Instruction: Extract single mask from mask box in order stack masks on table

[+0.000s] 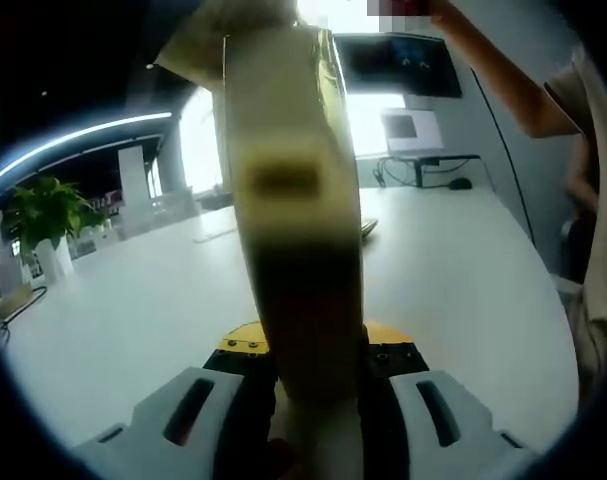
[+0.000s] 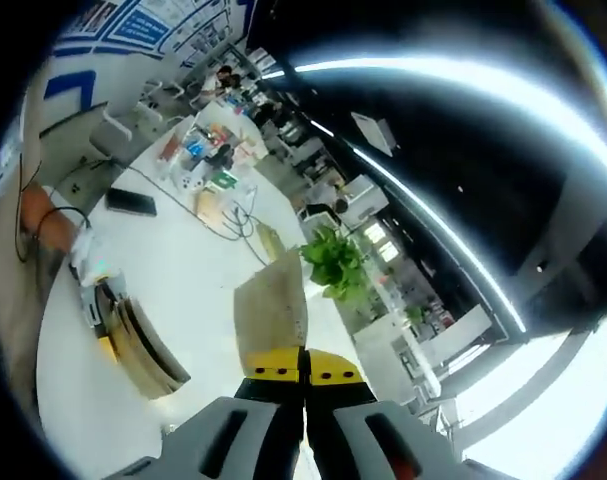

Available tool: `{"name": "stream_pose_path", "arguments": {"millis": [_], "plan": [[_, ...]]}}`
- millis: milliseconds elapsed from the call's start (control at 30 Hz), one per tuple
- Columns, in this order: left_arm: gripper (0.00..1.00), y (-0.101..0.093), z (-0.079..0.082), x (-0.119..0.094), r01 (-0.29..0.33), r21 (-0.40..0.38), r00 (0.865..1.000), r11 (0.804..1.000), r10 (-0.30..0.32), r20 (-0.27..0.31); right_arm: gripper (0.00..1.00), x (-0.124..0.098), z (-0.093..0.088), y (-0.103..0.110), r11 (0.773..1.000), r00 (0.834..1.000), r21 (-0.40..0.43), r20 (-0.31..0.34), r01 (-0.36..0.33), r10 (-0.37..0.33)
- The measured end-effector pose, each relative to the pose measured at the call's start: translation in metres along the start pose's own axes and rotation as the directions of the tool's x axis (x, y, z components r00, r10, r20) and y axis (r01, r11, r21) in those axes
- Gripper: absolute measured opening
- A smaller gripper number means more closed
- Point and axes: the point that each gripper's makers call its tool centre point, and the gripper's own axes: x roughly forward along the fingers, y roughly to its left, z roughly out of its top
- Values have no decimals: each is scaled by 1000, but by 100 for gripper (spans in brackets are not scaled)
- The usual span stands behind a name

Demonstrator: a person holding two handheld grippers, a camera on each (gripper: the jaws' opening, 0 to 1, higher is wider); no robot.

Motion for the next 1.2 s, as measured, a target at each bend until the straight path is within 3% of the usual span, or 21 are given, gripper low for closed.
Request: {"name": "stream_pose_path", "arguments": {"millis": [667,1200], "plan": [[22,-1,0,0,2,-1,1000,1000,-2,0,0,5,-77,11,997,990,76,-144,-5,16],[22,1,-1,1,2,-8,1000,1000,-2,-1,0,18,-138,25,998,962,66,-273,-8,26]]}}
